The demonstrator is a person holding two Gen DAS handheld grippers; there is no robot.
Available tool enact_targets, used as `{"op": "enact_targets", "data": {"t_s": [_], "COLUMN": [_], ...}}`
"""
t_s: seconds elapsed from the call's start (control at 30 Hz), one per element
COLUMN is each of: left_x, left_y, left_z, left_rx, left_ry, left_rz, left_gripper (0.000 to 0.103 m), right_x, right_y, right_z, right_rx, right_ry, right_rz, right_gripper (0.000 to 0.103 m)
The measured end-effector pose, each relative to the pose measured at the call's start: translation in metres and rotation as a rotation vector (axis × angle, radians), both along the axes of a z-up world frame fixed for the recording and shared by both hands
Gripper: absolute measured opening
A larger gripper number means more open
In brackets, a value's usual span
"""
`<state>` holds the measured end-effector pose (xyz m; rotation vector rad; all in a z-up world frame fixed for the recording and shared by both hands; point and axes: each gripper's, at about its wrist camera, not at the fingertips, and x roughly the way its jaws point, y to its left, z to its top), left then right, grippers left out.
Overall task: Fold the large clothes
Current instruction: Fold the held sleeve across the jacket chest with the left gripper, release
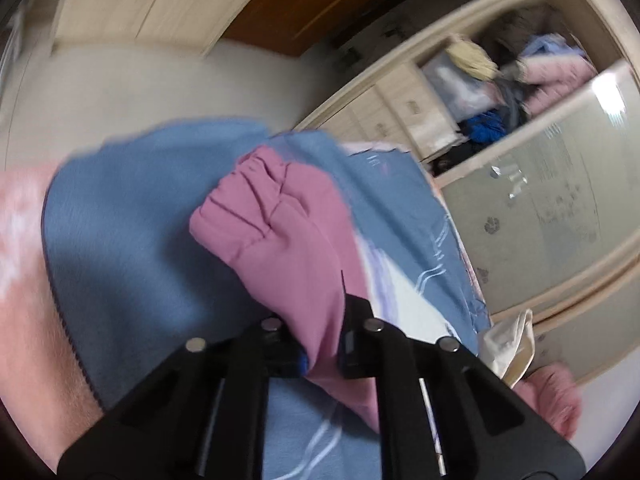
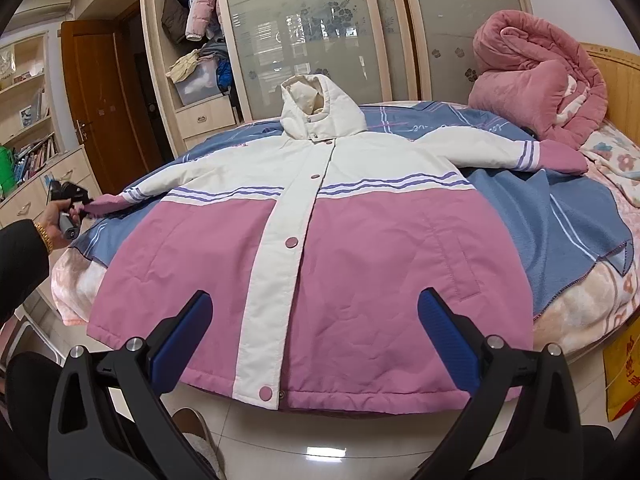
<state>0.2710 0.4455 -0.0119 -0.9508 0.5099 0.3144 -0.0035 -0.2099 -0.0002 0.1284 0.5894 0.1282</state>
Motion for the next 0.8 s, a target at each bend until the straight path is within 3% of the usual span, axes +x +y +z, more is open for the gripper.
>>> {"op": "enact_targets", "data": {"t_s": [0.07, 0.17, 0.3, 0.4, 0.47, 0.57, 0.67, 0.8], "left_x": [0.004, 0.019, 0.056, 0.083, 0.099, 0.122, 0.135, 0.147], "left_y": [-0.011, -0.048, -0.126, -0.200, -0.244, -0.311, -0.366, -0.410], "left_z": [0.023, 0.076, 0.134, 0.151, 0.149, 0.124, 0.080, 0.018], "left_rx": [0.081, 0.272, 0.511, 0.654, 0.698, 0.715, 0.716, 0.727], "left_ry": [-0.008, -0.032, -0.037, -0.031, -0.035, -0.018, 0.021, 0.152], "left_rz": [-0.007, -0.044, -0.166, -0.286, -0.372, -0.510, -0.640, -0.698], "left_gripper": [0.008, 0.008, 0.008, 0.008, 0.008, 0.010, 0.011, 0.021], "right_x": [0.000, 0.000, -0.001, 0.000, 0.000, 0.001, 0.001, 0.002], "right_y": [-0.001, -0.001, -0.004, -0.006, -0.006, -0.008, -0.011, -0.014], "right_z": [0.001, 0.002, 0.003, 0.002, 0.001, -0.001, -0.002, -0.004], "right_rx": [0.011, 0.021, 0.036, 0.044, 0.047, 0.050, 0.058, 0.061], "right_ry": [-0.001, 0.000, 0.001, 0.008, 0.010, 0.021, 0.030, 0.042], "right_rz": [0.006, 0.015, 0.021, 0.021, 0.020, 0.020, 0.021, 0.024], "right_gripper": [0.102, 0.102, 0.102, 0.102, 0.102, 0.102, 0.102, 0.102]}}
